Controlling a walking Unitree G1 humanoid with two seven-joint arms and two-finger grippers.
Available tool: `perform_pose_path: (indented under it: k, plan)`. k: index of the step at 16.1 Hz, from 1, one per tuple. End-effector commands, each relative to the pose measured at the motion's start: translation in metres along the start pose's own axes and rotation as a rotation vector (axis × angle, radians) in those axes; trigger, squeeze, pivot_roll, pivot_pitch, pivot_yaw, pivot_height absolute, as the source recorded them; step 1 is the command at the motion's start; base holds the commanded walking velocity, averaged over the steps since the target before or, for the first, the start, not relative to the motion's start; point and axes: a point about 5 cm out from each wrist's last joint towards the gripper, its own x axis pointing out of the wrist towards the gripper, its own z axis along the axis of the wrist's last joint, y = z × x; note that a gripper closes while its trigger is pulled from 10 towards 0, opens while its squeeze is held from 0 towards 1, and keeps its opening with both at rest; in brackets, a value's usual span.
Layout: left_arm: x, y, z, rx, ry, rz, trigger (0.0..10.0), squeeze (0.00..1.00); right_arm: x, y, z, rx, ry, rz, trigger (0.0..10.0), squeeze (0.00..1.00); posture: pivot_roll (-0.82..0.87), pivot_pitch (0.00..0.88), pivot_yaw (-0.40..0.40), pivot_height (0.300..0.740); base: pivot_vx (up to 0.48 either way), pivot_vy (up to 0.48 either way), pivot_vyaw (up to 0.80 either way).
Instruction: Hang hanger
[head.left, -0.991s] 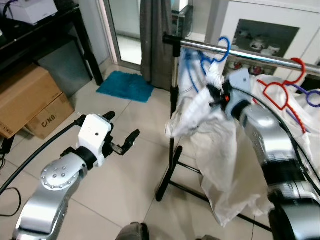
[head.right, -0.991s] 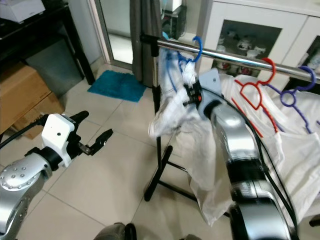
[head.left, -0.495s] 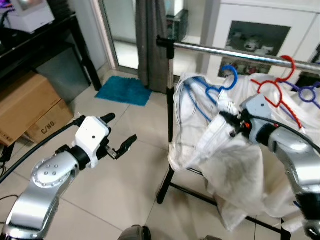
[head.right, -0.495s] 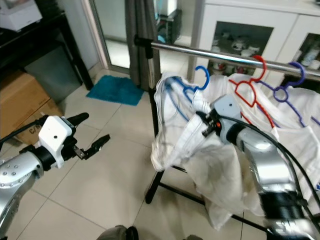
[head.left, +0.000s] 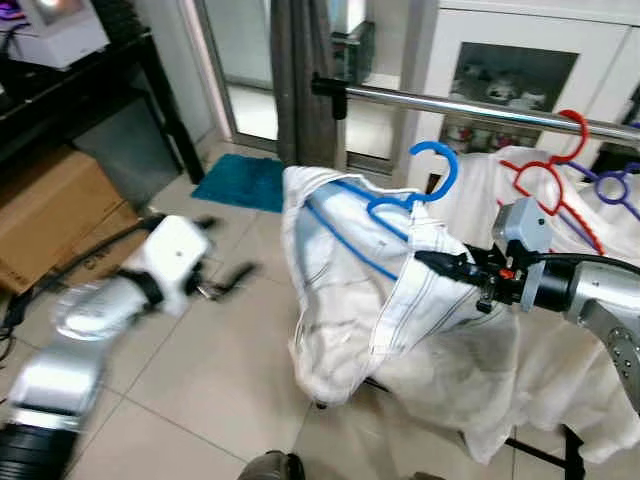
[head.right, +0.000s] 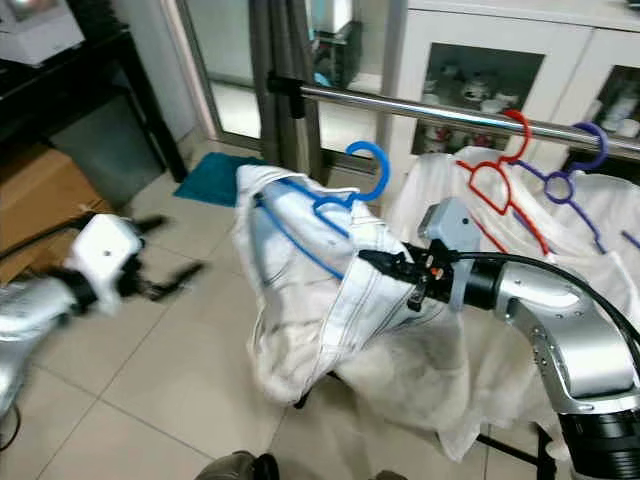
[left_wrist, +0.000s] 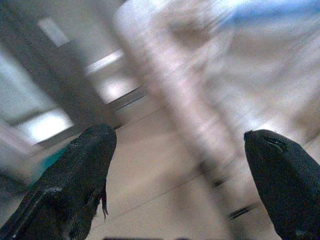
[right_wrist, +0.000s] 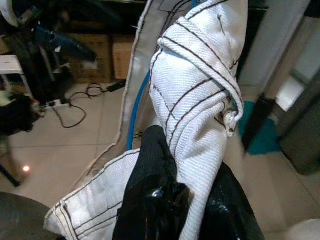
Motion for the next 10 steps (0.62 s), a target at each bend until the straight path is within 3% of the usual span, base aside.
perform_pose_path:
  k: [1,5,6,7,8,10]
  plan:
    - [0.002,-0.01,0.002,-0.03,-0.026,-0.082,10.0,0.0,0.003,0.005,0.02,-0.055,-0.065,0.031,0.0,0.0,-0.07,0.067,0.133,0.74,0.0,0.0,0.0]
    - [0.011,-0.013,0.0,-0.047,-0.048,-0.106,10.0,0.0,0.008,0.012,0.026,-0.05,-0.093,0.059,0.0,0.0,-0.07,0.068,0.13,0.74,0.0,0.0,0.0]
    - [0.015,-0.008,-0.001,-0.04,-0.04,-0.071,2.2,0.0,0.011,0.015,0.027,-0.047,-0.103,0.077,0.0,0.0,-0.07,0.065,0.128,0.74,0.0,0.0,0.0]
    - [0.017,-0.006,-0.002,-0.036,-0.035,-0.053,2.2,0.0,0.011,0.016,0.028,-0.045,-0.108,0.084,0.0,0.0,-0.07,0.065,0.128,0.74,0.0,0.0,0.0]
    - [0.019,-0.003,-0.003,-0.029,-0.03,-0.034,0.0,0.0,0.013,0.018,0.028,-0.041,-0.116,0.093,0.0,0.0,-0.07,0.062,0.125,0.74,0.0,0.0,0.0]
    - [0.02,-0.001,-0.004,-0.033,-0.028,-0.028,0.0,0.0,0.014,0.019,0.029,-0.034,-0.121,0.103,0.0,0.0,-0.07,0.061,0.125,0.74,0.0,0.0,0.0]
